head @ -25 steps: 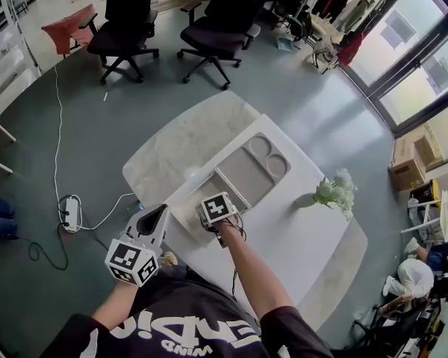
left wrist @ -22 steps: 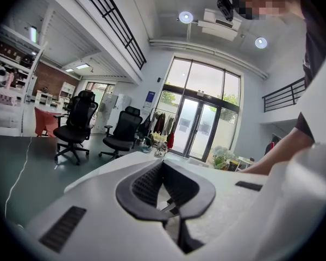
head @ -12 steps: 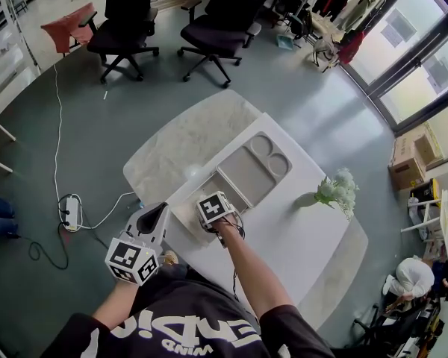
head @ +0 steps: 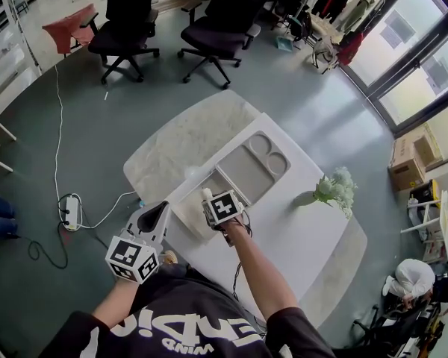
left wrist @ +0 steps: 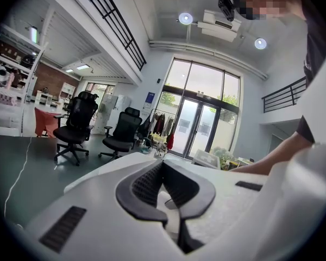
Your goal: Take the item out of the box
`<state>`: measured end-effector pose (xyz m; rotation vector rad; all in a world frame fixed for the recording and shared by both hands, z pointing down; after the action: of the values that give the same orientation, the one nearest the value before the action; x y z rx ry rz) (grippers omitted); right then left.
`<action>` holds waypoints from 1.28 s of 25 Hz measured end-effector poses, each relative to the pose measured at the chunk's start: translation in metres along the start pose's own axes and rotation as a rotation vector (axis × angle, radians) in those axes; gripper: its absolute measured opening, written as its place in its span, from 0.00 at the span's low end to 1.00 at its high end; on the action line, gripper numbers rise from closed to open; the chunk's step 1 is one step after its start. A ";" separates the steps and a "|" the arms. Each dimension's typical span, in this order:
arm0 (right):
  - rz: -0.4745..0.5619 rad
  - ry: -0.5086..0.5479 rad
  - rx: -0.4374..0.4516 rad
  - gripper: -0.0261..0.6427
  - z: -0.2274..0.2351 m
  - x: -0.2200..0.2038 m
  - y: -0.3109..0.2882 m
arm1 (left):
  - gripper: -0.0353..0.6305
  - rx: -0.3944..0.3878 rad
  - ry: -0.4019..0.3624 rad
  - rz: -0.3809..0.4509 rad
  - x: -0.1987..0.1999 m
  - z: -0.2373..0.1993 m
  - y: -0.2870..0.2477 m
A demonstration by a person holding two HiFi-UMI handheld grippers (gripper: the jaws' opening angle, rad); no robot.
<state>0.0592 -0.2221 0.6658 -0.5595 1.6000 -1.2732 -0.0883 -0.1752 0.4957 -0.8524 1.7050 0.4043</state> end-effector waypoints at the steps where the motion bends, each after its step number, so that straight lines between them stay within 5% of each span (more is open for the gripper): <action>1: 0.060 0.020 -0.013 0.25 0.004 0.010 0.005 | 0.07 -0.001 -0.001 0.000 0.000 0.001 0.000; 9: 0.262 -0.029 0.022 0.25 0.003 0.025 0.061 | 0.07 -0.012 -0.014 -0.001 0.000 0.013 0.002; 18: 0.630 -0.091 0.006 0.25 0.004 0.032 0.157 | 0.07 -0.034 -0.039 -0.003 0.001 0.032 0.000; 26: 0.881 -0.127 -0.048 0.25 -0.003 0.008 0.216 | 0.07 -0.050 -0.060 -0.007 0.002 0.045 0.001; 32: 1.040 -0.179 -0.167 0.25 -0.003 -0.021 0.239 | 0.07 -0.062 -0.077 -0.005 0.003 0.053 0.001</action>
<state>0.1155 -0.1210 0.4552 0.0986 1.5055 -0.3018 -0.0524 -0.1407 0.4762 -0.8754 1.6258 0.4826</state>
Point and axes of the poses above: the fingertips, and each gripper's own axes: y backward along the fingers, z to its right, x out of its top, the point moved 2 cm from there along y, backward along the fingers, and after that the axes turned 5 degrees about -x, right-handed, at the moved point
